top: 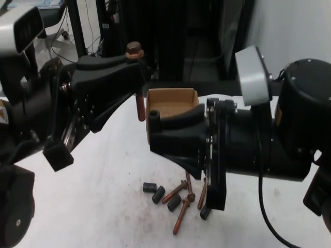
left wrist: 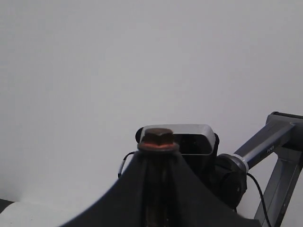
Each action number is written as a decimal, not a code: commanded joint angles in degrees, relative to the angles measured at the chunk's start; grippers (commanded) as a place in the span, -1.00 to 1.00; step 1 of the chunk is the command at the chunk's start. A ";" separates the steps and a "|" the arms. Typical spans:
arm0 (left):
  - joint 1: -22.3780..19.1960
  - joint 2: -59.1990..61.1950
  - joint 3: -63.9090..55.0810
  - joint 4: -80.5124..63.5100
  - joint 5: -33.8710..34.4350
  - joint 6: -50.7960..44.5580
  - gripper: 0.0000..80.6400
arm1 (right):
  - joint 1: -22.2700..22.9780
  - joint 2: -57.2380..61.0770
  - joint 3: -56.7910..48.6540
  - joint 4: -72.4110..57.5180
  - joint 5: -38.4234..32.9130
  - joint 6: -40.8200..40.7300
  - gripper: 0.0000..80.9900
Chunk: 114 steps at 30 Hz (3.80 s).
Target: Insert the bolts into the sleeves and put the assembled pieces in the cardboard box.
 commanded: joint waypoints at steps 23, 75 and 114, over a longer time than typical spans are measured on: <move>-0.58 0.12 -0.42 3.98 -2.66 2.74 -0.99 | 1.63 0.01 -0.78 1.31 0.63 -4.61 -0.98; -3.93 0.12 -0.42 10.81 -9.12 10.47 -0.99 | 0.81 0.06 -0.78 0.60 1.28 -5.95 -0.98; -3.93 0.02 -0.51 7.44 -10.32 8.30 -0.99 | 0.78 0.06 -0.75 0.19 3.28 -6.53 -0.98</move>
